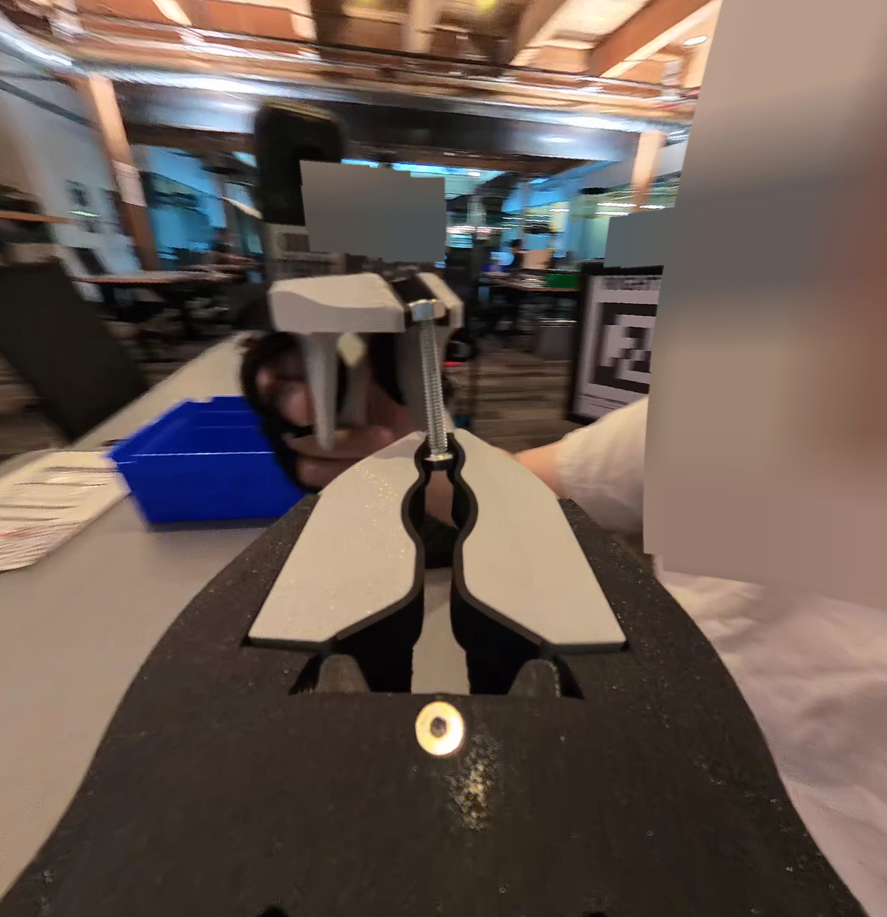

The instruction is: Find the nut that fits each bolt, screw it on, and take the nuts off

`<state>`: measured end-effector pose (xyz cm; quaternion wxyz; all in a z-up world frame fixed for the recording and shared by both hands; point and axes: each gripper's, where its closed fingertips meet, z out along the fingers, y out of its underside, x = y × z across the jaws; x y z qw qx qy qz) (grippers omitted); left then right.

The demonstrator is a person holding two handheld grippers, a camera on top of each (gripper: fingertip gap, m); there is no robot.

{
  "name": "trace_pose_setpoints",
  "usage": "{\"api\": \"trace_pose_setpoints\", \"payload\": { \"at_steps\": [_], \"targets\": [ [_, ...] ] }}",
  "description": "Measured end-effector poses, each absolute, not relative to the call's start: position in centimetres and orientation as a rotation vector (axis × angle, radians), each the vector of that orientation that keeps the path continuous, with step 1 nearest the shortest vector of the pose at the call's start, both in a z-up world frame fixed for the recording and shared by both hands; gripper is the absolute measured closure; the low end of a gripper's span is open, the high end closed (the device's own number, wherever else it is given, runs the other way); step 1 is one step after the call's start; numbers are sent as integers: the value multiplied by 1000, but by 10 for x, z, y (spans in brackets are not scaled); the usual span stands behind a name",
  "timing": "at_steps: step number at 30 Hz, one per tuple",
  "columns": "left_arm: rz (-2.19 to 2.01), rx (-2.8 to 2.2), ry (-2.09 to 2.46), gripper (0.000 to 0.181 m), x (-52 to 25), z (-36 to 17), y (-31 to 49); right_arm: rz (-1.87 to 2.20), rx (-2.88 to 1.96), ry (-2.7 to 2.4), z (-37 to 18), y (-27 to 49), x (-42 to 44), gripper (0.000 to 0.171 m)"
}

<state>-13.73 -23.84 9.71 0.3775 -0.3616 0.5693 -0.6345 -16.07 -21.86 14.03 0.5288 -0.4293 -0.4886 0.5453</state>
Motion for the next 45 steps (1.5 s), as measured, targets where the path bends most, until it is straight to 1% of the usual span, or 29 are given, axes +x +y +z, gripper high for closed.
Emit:
{"api": "trace_pose_setpoints", "payload": {
  "at_steps": [4,8,14,15,17,18,20,22,24,27,30,34,35,37,42,45],
  "targets": [
    [-1801,-852,1603,177,-138,84,-270,1590,-861,-1316,129,-246,-158,162],
    [-1944,-827,1657,177,-142,81,-284,1743,-774,-1344,125,-256,-158,161],
    [-1941,-834,1616,177,-142,85,-278,1715,-799,-1291,128,-249,-160,162],
    [-1941,-836,1592,177,-142,87,-275,1683,-819,-1274,128,-245,-161,159],
    [-1925,-840,1524,177,-142,93,-267,1600,-908,-1216,129,-231,-164,136],
    [-1927,-833,1484,177,-143,97,-262,1578,-928,-1198,130,-227,-162,131],
    [-1902,-853,1396,177,-142,102,-248,1540,-949,-1123,139,-218,-157,131],
    [-1739,-925,1287,177,-136,101,-224,1444,-978,-1011,149,-205,-153,133],
    [-1517,-1004,1199,177,-132,97,-199,1211,-1088,-876,148,-179,-153,132],
    [-1316,-1061,1098,177,-135,96,-176,918,-1198,-748,141,-157,-153,134],
    [-1171,-1091,1063,177,-136,95,-165,824,-1232,-722,138,-157,-160,135],
    [-1078,-1083,1087,177,-134,92,-166,787,-1247,-702,137,-161,-167,142],
    [-1076,-1085,1091,177,-134,92,-167,789,-1255,-702,136,-162,-167,146],
    [-1085,-1089,1092,177,-133,92,-168,817,-1259,-719,137,-166,-168,161],
    [-1143,-1074,1143,177,-131,92,-176,879,-1241,-819,137,-174,-172,161],
    [-1341,-998,1308,177,-129,92,-207,1039,-1148,-1019,138,-197,-178,161]
  ]
}}
